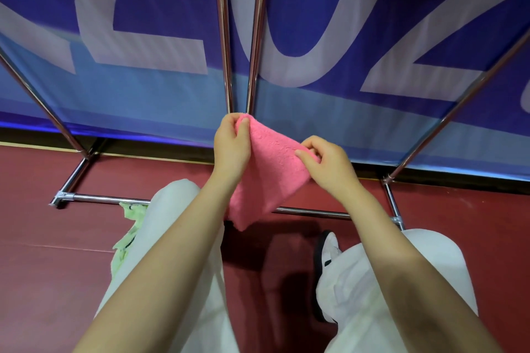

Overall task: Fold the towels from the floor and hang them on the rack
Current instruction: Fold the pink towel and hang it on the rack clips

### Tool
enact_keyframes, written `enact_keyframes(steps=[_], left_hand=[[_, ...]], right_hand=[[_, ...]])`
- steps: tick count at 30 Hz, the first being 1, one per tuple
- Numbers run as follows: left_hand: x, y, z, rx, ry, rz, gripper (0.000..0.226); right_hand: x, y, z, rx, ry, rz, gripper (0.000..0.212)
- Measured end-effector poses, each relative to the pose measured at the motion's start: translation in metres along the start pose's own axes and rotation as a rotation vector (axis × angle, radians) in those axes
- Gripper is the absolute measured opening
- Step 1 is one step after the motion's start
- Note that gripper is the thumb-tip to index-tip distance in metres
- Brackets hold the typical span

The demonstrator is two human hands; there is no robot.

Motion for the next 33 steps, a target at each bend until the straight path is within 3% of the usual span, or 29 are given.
enact_keyframes(steps=[4,10,14,20,24,29,33], left_hand=[[-0.005,0.013,-0.006,-0.161,-0.05,0.107,0.016],[-0.016,0.013,-0.017,-0.2,-0.167,0.008,0.01],[-0.032,0.017,-0.03,-0.264,-0.241,0.003,0.01],[-0.025,0.013,-0.02,-0.132,-0.182,-0.176,0.013],[-0.02,0.004,-0.01,-0.034,-0.142,-0.224,0.013],[-0.016,-0.002,-0.002,-0.005,-0.09,-0.168,0.011],[-0.015,-0.01,-0.002,0.052,-0.052,-0.135,0.011]], right_hand=[[0.03,-0.001,-0.008,0.022,0.143,-0.007,0.006],[0.017,0.018,-0.01,-0.025,-0.055,-0.267,0.033],[0.015,0.039,-0.008,-0.136,-0.067,-0.293,0.014],[0.038,0.057,-0.007,-0.266,0.148,-0.018,0.021],[0.023,0.056,-0.007,-0.323,0.142,0.428,0.018],[0.012,0.061,-0.01,-0.44,0.31,0.836,0.009],[0.015,0.061,-0.01,-0.431,0.429,0.743,0.005]])
Point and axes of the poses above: each hand's wrist, its own z-axis towards the middle knuckle, its own x-axis out of the back of the hand, y = z × x, the point moved 10 cm from there along z, towards the middle knuckle, and after that the axes turned 9 degrees about x, right-handed, at the moved point
